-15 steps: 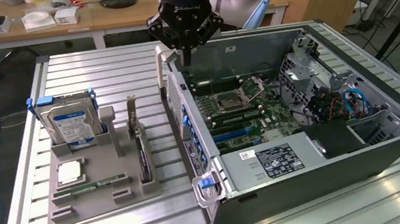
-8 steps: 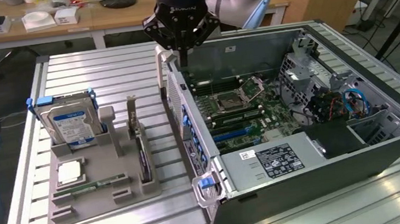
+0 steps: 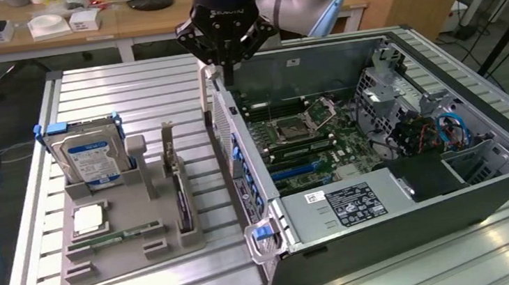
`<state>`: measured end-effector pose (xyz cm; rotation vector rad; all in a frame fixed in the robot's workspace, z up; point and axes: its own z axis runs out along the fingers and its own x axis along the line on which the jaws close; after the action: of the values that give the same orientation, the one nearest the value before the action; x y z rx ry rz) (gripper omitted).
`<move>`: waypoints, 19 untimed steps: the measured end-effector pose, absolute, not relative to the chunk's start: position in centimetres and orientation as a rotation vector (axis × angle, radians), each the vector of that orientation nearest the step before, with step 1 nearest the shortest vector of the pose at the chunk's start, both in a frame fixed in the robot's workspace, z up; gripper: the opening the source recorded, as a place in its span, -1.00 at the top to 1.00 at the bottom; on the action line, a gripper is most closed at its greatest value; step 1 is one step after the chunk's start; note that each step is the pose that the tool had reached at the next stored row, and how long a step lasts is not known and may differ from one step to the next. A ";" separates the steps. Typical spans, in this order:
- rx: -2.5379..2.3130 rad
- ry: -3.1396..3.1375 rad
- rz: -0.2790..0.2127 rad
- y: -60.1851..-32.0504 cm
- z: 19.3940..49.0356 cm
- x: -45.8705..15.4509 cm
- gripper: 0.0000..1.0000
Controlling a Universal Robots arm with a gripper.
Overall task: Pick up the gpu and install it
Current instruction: 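Reach for the gpu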
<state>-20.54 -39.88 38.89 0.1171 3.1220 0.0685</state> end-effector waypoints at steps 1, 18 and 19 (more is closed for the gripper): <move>0.117 3.122 0.069 -39.9 38.9 -20.6 0.79; 0.117 3.124 0.068 -39.9 38.8 -22.6 0.79; 0.117 3.125 0.068 -39.9 38.8 -22.7 0.79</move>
<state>-22.69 -39.89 38.76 0.1173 3.1246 0.0685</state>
